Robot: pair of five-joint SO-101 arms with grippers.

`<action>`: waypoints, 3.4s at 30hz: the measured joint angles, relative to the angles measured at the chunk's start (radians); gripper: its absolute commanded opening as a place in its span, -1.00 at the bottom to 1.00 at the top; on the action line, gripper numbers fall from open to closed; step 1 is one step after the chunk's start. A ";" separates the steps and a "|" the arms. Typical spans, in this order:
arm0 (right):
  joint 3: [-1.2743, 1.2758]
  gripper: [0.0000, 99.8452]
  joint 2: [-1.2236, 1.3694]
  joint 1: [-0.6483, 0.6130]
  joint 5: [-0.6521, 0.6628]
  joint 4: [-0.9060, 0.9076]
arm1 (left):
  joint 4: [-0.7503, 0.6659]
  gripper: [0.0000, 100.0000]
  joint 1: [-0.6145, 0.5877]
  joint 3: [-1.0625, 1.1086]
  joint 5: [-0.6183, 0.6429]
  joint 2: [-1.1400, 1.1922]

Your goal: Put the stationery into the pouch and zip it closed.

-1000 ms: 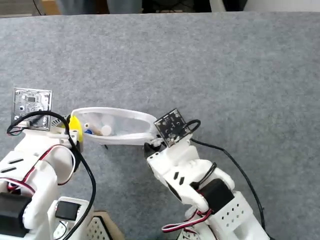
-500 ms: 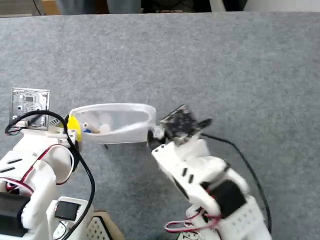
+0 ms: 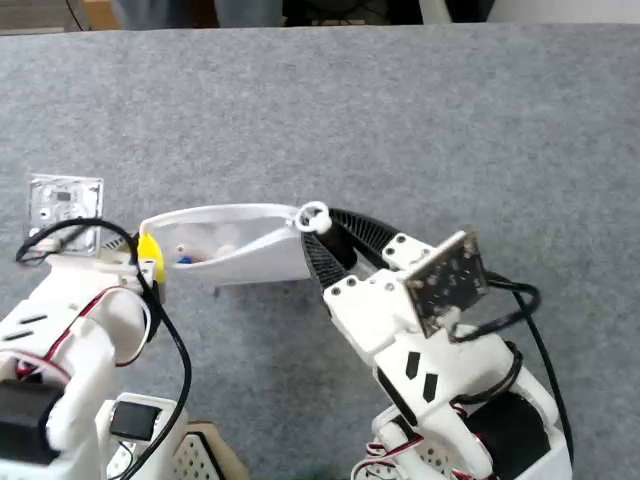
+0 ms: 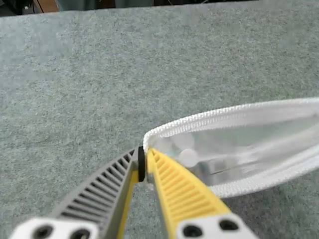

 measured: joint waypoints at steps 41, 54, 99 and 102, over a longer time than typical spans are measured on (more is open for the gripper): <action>-0.201 -0.98 -0.006 0.005 0.034 0.164 | 0.103 -0.17 -0.117 -0.190 -0.040 -0.091; -0.181 -0.98 -0.009 0.091 0.032 0.170 | 0.109 -0.17 -0.150 -0.407 -0.078 -0.094; -0.172 -0.98 0.123 -0.124 0.032 0.098 | 0.140 -0.17 0.127 0.000 -0.078 -0.092; -0.172 -0.98 0.195 -0.124 0.032 0.046 | 0.141 -0.17 0.126 -0.002 -0.078 -0.092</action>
